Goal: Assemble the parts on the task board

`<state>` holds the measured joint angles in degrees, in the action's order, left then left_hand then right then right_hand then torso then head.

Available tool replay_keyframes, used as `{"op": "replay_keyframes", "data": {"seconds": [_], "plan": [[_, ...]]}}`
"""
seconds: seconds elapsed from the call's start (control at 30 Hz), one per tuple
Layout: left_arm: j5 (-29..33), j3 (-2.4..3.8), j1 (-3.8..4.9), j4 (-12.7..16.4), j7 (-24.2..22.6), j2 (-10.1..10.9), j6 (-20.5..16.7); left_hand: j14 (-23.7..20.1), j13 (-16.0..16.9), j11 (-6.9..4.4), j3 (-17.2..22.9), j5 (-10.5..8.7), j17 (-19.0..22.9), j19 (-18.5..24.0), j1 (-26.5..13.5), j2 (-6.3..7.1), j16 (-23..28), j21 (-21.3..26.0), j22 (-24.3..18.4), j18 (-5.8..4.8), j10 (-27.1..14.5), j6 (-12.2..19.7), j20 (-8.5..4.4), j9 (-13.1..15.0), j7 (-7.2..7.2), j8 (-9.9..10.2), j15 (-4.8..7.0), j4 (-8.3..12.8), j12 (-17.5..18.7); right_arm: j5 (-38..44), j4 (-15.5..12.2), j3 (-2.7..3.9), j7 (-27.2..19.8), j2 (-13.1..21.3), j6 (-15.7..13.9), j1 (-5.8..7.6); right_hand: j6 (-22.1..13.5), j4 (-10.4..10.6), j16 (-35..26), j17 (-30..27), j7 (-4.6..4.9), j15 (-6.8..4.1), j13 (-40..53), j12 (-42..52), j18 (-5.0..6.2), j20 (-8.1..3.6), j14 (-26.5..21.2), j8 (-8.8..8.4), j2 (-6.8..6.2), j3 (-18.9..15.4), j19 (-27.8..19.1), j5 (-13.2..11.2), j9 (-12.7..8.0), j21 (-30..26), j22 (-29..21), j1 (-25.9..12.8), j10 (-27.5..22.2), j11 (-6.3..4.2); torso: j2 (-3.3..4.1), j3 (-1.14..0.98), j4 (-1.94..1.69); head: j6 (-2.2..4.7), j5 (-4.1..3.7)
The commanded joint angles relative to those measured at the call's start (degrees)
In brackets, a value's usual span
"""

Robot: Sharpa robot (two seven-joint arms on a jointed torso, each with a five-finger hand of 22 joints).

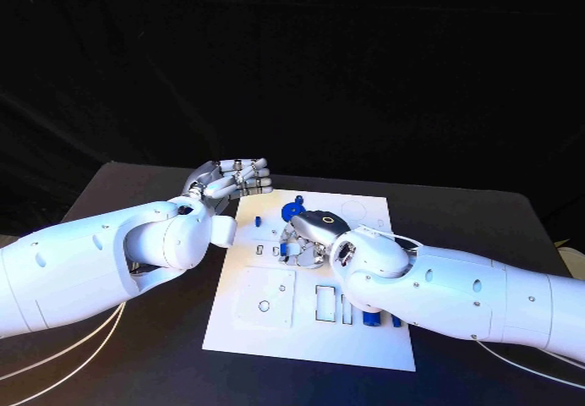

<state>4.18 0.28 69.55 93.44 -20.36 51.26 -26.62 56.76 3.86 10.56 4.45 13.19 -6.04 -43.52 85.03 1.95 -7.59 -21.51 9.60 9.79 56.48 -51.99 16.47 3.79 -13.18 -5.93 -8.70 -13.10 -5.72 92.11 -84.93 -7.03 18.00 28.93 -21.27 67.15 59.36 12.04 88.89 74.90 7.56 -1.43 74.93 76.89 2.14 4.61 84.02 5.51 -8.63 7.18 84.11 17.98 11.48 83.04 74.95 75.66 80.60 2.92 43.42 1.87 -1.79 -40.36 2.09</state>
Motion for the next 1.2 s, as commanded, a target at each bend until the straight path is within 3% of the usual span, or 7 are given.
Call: {"op": "replay_keyframes", "data": {"seconds": [0.03, 0.4, 0.83, 0.9, 0.97, 1.1, 1.2], "plan": [[-0.25, 0.04, 0.06, 0.11, -0.25, -0.07, 0.94, 0.31, -0.03, 0.04, 0.08, 0.06, -0.09, 0.13, 0.54, -0.15, 0.17, -0.34, 0.08, 0.35, 0.38, -0.37, -0.09, 0.06, -0.04, 0.35, 0.07, 0.13, 0.16, 0.88, -0.34, -0.04, 0.10, 0.05, -1.25, -0.09, -0.66, 0.24, -0.34, 11.59, 0.09, 0.37, 1.88, -0.47, 0.04, 0.46, 5.14, -0.50, -0.14, -0.76, 0.30, -0.32, -0.11, -0.48, 8.51, -0.84, -0.59, 0.03, 0.00, -0.02, -0.02, 0.02, 0.01], [-4.28, 0.03, 0.06, -0.73, 4.03, 0.12, 1.88, 4.66, 0.35, -0.82, -0.82, -0.05, -1.27, -2.13, -0.87, 0.56, -1.87, -2.80, 1.18, 0.77, 3.00, -1.92, -0.74, 0.25, 0.48, 0.05, 1.35, -0.64, -0.60, -2.54, -3.74, 0.18, -5.39, 3.14, -12.18, 0.06, -6.22, 4.64, -1.20, 9.77, 1.77, 1.69, -0.95, -3.19, 0.69, 1.65, 4.66, -1.85, -1.53, -9.42, -1.33, -1.29, -1.49, -3.12, 6.67, -0.28, -2.97, 1.58, -0.18, -0.08, 0.08, 0.26, 0.24], [-31.33, 0.05, 0.09, -4.30, 21.01, 0.34, 12.24, 27.45, 5.53, -8.61, -3.07, -0.05, -14.29, -15.86, -3.29, 1.73, -19.56, -19.25, 9.80, 0.76, 22.00, -12.43, -8.80, 2.49, 6.90, -3.53, 10.20, -3.30, -8.95, -27.53, -12.76, 0.93, -18.79, 17.54, -10.54, 4.42, -3.06, 3.51, -2.60, 7.14, 0.89, 1.06, -2.42, -4.53, 1.66, 1.32, 3.96, -0.20, 2.22, -8.05, -3.76, 1.34, -1.34, -7.11, 3.82, 3.26, -4.17, 0.78, -2.00, -0.69, 0.93, 0.13, 1.18], [-36.93, 0.06, 0.15, -4.53, 24.87, 0.31, 14.17, 29.83, 8.02, -9.41, -3.87, 0.01, -32.45, -19.25, -4.34, 1.91, -37.61, -25.98, 15.28, 0.37, 23.28, -12.89, -10.44, 3.03, 7.64, -3.40, 11.00, -2.98, -11.33, -29.29, -13.93, 0.96, -18.84, 20.22, -10.14, 5.08, -2.66, 3.48, -2.58, 7.23, 0.74, 0.95, -2.38, -4.45, 1.62, 1.22, 3.99, 0.05, 2.29, -8.18, -3.65, 1.64, -1.30, -7.05, 3.91, 3.23, -4.06, 0.65, -2.37, -0.86, 1.05, 0.00, 1.37], [-42.44, 0.07, 0.49, -4.64, 28.69, 0.10, 15.81, 30.78, 12.18, -10.23, -4.71, 0.30, -55.65, -27.79, -6.25, 1.04, -59.34, -42.62, 36.11, -2.43, 22.78, -13.03, -12.40, 3.89, 8.17, -3.13, 11.30, -2.53, -14.96, -30.25, -14.55, 0.97, -18.75, 22.17, -9.93, 5.64, -2.45, 3.46, -2.59, 7.24, 0.66, 0.87, -2.43, -4.47, 1.61, 1.14, 4.01, 0.20, 2.32, -8.29, -3.60, 2.03, -1.28, -7.06, 3.94, 3.22, -4.04, 0.56, -2.66, -1.00, 1.15, -0.04, 1.47], [-50.06, 0.08, 1.37, -4.70, 34.82, -0.59, 18.09, 31.25, 19.56, -10.16, -6.49, 0.17, -72.49, -34.94, -10.12, 0.26, -73.64, -56.50, 56.70, -5.46, 21.37, -13.02, -13.46, 5.51, 8.29, -3.14, 11.56, -3.33, -22.06, -31.11, -15.09, 0.98, -18.61, 24.36, -9.86, 6.14, -2.30, 3.46, -2.66, 7.13, 0.59, 0.81, -2.44, -4.45, 1.60, 1.08, 3.98, 0.30, 2.36, -8.36, -3.56, 2.34, -1.27, -7.07, 3.96, 3.21, -4.01, 0.50, -2.97, -1.19, 1.26, -0.22, 1.76], [-55.05, 0.08, 2.12, -4.77, 41.04, -1.56, 20.87, 32.15, 32.85, -10.45, -7.87, 0.08, -79.51, -39.21, -12.13, -0.12, -79.15, -62.36, 66.80, -7.12, 20.70, -13.67, -13.78, 7.92, 8.64, -4.23, 12.04, -3.04, -34.92, -31.61, -15.28, 0.98, -18.37, 25.77, -9.86, 6.38, -2.24, 3.45, -2.69, 7.09, 0.56, 0.77, -2.47, -4.47, 1.61, 1.04, 3.98, 0.36, 2.39, -8.40, -3.55, 2.58, -1.27, -7.11, 3.94, 3.21, -4.00, 0.46, -3.14, -1.35, 1.21, -0.42, 1.92]]}}
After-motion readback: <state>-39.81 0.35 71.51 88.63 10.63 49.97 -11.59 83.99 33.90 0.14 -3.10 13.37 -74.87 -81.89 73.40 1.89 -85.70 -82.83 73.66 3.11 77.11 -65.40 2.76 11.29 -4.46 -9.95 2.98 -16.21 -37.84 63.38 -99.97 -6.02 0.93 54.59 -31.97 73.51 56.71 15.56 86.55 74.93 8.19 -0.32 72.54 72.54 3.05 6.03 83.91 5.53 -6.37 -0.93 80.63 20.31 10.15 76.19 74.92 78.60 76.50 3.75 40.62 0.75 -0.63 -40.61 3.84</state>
